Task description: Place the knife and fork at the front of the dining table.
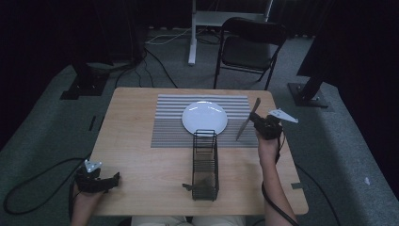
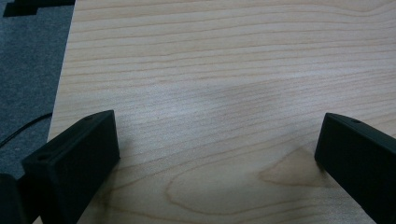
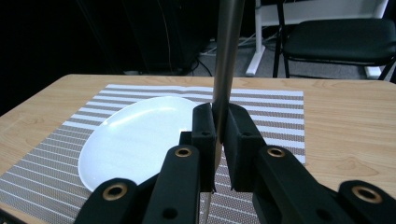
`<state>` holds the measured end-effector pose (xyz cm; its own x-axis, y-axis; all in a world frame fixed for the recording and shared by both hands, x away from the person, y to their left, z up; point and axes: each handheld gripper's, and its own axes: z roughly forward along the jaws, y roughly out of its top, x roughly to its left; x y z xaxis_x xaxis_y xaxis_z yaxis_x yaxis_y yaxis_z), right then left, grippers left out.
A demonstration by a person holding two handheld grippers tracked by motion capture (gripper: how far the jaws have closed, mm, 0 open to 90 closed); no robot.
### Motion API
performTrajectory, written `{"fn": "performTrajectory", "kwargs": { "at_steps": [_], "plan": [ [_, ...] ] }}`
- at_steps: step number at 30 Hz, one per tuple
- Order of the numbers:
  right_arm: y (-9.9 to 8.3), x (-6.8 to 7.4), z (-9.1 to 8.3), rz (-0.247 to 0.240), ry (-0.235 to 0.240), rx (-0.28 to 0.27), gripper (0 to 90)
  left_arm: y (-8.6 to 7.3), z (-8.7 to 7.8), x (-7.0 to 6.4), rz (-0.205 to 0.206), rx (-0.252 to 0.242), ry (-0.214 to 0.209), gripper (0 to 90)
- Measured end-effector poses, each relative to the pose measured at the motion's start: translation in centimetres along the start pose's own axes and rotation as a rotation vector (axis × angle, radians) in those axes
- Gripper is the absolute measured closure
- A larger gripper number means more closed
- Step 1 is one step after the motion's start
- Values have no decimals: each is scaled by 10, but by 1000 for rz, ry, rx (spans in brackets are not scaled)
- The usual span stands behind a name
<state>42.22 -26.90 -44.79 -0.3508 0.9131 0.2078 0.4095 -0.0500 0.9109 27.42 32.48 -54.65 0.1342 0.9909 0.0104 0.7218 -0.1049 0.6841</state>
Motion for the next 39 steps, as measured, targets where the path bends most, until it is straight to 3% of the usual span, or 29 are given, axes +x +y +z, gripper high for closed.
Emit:
{"fn": "performTrajectory", "kwargs": {
  "at_steps": [7, 16, 21, 32, 39],
  "plan": [
    [11, -1, 6, 4, 22, 43, 835, 0, 0, 0, 1, -2, -2, 0],
    [15, 7, -5, -56, 38, 83, 836, 0, 0, 0, 3, -1, -2, 0],
    [13, 6, -6, -45, 36, 85, 836, 0, 0, 0, 1, 0, -5, 0],
    [22, -5, 5, -2, 48, 175, 837, -1, -1, 2, -15, -11, -13, 0],
    [28, -3, 16, -8, 47, 217, 836, -1, -1, 2, -8, -4, -7, 0]
  ]
}}
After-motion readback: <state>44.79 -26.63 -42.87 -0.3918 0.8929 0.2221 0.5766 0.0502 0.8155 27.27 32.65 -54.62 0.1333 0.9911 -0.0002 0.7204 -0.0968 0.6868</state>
